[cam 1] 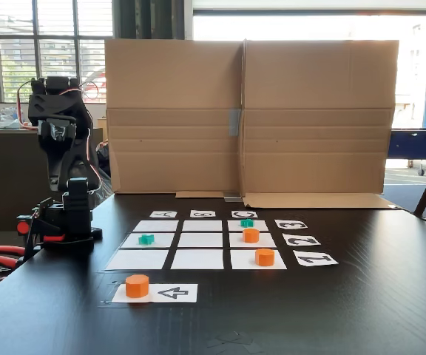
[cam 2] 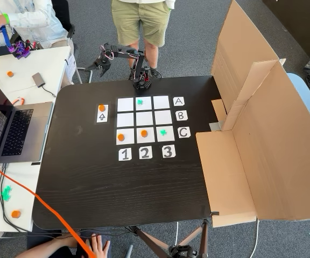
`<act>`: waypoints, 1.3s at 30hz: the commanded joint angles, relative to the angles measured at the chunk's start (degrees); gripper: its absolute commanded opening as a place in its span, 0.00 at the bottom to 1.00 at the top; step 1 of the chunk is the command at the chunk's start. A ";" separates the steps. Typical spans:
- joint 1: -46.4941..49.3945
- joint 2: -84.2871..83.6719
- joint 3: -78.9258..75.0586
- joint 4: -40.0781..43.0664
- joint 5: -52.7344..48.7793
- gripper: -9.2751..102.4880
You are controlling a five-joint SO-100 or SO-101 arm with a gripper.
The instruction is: Pick up the round, orange token and place it in the grid on square B2.
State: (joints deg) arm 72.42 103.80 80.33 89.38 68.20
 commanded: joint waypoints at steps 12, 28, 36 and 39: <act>-10.11 -18.63 -7.12 0.35 -5.71 0.64; -15.82 -39.90 -19.07 0.26 -5.36 0.64; -18.19 -45.70 -21.45 0.00 -5.27 0.64; -18.90 -47.11 -21.88 -0.09 -4.75 0.64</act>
State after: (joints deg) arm 54.32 56.60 60.91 89.38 62.93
